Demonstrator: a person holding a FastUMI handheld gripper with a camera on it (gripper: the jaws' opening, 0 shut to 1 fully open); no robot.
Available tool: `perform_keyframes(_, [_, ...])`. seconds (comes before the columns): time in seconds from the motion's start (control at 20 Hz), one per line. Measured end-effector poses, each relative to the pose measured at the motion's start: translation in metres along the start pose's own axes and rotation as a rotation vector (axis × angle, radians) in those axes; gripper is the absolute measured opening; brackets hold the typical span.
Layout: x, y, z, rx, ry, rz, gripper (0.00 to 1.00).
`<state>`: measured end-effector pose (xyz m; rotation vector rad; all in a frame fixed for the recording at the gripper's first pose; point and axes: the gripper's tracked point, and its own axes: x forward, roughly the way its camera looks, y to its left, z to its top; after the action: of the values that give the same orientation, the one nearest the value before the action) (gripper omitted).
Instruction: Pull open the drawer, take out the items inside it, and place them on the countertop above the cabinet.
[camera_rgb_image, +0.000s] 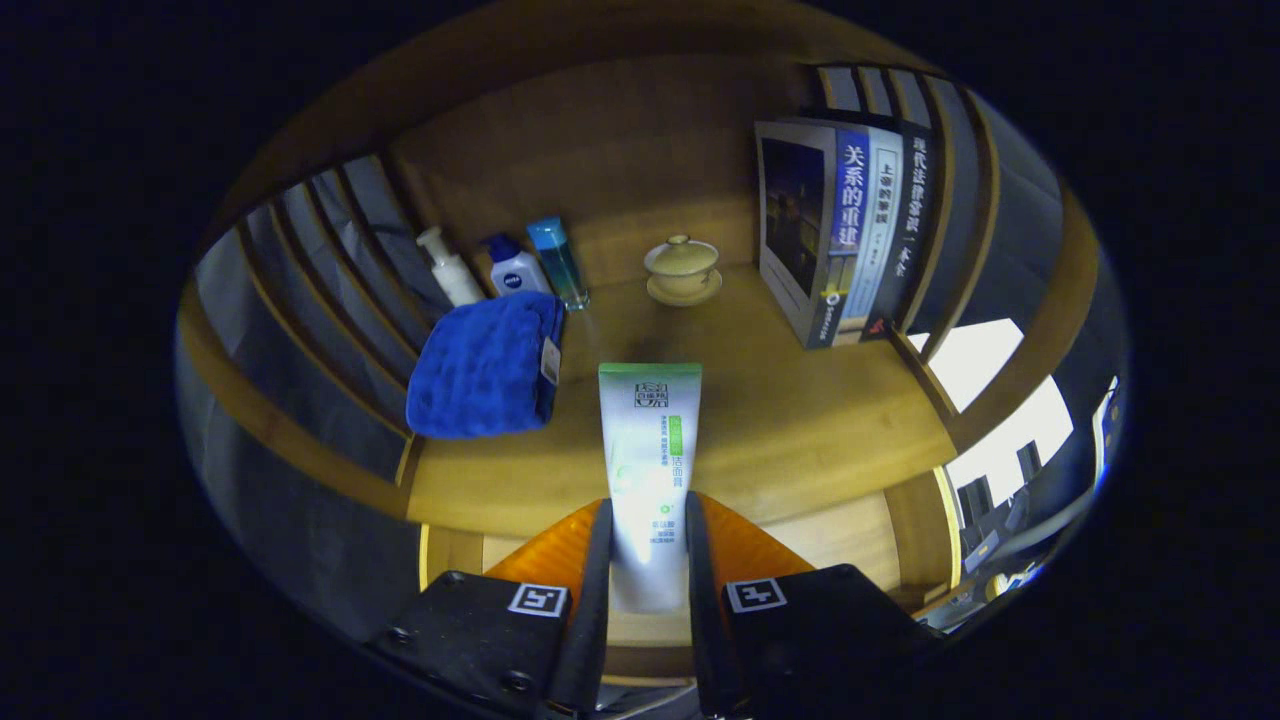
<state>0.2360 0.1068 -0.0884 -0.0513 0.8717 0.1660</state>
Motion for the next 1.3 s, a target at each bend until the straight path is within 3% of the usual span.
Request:
perform_keyframes(0.35, [0.063, 0.005, 0.020, -0.011, -0.009, -0.025, 0.44])
perform_keyframes(0.6, [0.065, 0.000, 0.029, -0.031, -0.075, -0.043, 0.53])
perform_keyframes(0.7, [0.055, -0.001, 0.029, -0.033, -0.103, -0.038, 0.58])
perform_keyframes(1.0, [0.017, -0.015, 0.013, -0.035, -0.229, -0.062, 1.00])
perform_keyframes(1.3, [-0.060, -0.009, -0.014, -0.066, -0.412, -0.023, 0.99])
